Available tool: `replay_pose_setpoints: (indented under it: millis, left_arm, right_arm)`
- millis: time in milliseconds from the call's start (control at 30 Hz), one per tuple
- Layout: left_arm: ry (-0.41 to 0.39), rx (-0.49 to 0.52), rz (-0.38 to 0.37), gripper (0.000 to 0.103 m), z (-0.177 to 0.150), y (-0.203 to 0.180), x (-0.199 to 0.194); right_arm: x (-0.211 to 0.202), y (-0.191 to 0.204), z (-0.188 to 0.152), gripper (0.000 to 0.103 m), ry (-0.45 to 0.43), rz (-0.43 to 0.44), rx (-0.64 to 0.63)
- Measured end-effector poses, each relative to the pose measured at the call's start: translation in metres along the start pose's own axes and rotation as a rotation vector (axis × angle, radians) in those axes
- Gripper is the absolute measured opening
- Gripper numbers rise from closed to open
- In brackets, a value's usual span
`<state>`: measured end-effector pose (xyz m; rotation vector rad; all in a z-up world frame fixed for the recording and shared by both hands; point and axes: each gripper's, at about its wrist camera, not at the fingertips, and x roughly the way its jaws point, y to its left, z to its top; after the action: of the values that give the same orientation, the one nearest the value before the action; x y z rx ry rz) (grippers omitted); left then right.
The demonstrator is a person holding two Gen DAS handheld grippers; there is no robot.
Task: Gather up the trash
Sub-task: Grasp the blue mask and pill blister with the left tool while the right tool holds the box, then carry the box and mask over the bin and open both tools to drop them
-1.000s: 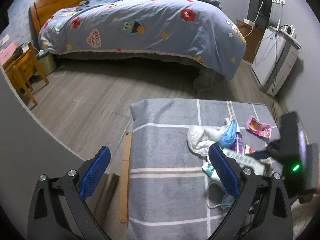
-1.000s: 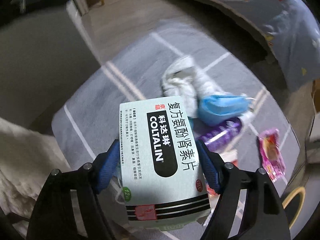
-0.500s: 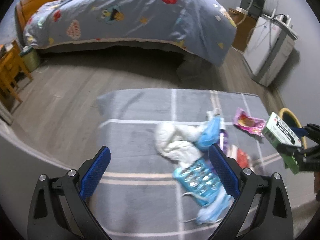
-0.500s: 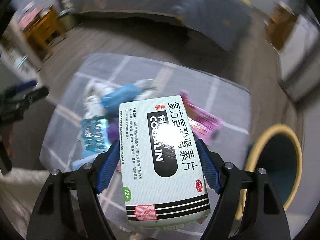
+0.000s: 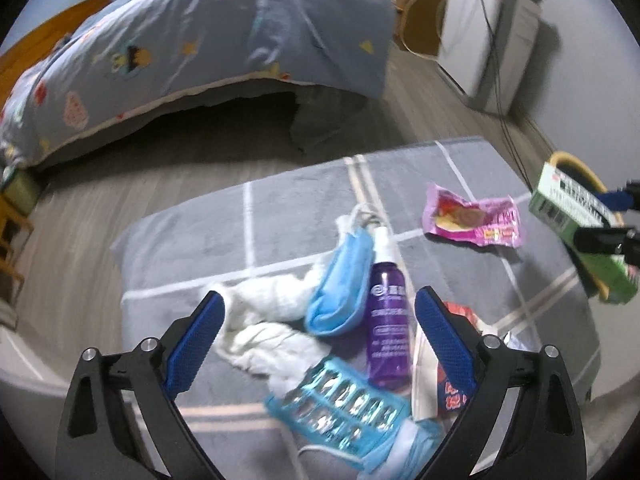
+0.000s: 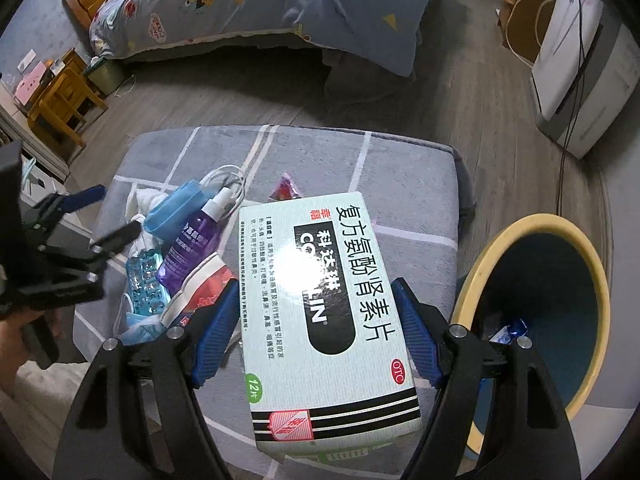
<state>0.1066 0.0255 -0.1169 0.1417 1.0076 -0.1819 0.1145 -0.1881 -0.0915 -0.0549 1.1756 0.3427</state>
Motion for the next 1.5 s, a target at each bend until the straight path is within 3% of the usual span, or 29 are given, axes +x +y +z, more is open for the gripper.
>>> replay_pose_setpoints:
  millis: [133, 200, 267, 400, 567, 1033, 1267, 1500]
  left_arm:
    - [0.027, 0.0, -0.005, 0.088, 0.003, -0.005, 0.016]
    - [0.049, 0.012, -0.008, 0.07, 0.004, -0.007, 0.023]
    - [0.072, 0.02, -0.011, 0.064, 0.003, -0.01, 0.029]
    - [0.114, 0.057, 0.007, 0.041, 0.0, -0.015, 0.039]
    - [0.113, 0.066, 0.017, 0.025, -0.003, -0.012, 0.035]
    - [-0.078, 0.0, -0.065, 0.021, 0.011, -0.01, -0.063]
    - [-0.133, -0.006, -0.082, 0.022, 0.02, -0.016, -0.101]
    - [-0.155, 0.025, -0.115, 0.022, 0.027, -0.044, -0.12]
  right_arm:
    - [0.003, -0.008, 0.0, 0.074, 0.004, 0.019, 0.019]
    - [0.004, -0.01, 0.0, 0.074, 0.004, 0.02, 0.021]
    - [0.004, -0.013, 0.0, 0.074, 0.006, 0.021, 0.028]
    - [0.006, -0.018, -0.001, 0.074, 0.014, 0.025, 0.04]
    - [0.005, -0.018, -0.001, 0.074, 0.01, 0.024, 0.046]
    - [-0.01, -0.02, 0.001, 0.074, -0.035, 0.004, 0.103]
    - [-0.063, -0.03, -0.001, 0.074, -0.142, -0.025, 0.12]
    - [-0.104, -0.071, -0.019, 0.074, -0.229, -0.055, 0.189]
